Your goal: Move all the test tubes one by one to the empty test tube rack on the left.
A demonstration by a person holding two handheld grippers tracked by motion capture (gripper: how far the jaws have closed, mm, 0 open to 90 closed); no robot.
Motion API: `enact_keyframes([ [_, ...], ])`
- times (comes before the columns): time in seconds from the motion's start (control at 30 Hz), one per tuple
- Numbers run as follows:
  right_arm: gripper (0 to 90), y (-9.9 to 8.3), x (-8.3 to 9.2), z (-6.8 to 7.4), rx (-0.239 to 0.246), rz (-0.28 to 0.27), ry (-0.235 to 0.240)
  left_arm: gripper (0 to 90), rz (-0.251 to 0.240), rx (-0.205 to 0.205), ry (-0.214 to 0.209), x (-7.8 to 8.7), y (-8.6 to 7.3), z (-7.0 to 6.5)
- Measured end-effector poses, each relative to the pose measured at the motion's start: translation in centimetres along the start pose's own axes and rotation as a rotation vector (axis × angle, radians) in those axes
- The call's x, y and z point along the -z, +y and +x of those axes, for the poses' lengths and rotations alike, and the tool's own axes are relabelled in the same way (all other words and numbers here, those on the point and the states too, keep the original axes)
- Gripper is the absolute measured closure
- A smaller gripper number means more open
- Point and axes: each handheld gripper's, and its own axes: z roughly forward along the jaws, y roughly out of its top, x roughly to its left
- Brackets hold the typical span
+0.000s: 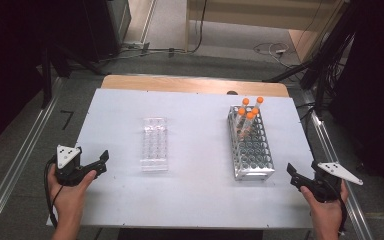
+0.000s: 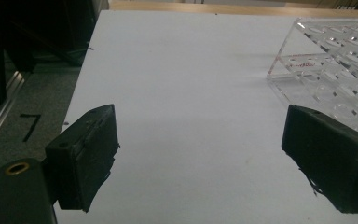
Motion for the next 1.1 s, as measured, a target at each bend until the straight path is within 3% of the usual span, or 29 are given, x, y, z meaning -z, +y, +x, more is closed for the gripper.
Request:
enact_keyframes([
  [0.8, 12.5, 2.3, -1.8, 1.6, 0.051, -0.022, 0.044, 9.2, -0.008, -0.004, -0.022, -0.3, -0.1, -0.3],
  [1.1, 13.5, 3.9, -3.1, 2.8, 0.058, -0.029, 0.087, 9.2, -0.011, 0.005, -0.015, -0.2, -0.1, -0.2],
])
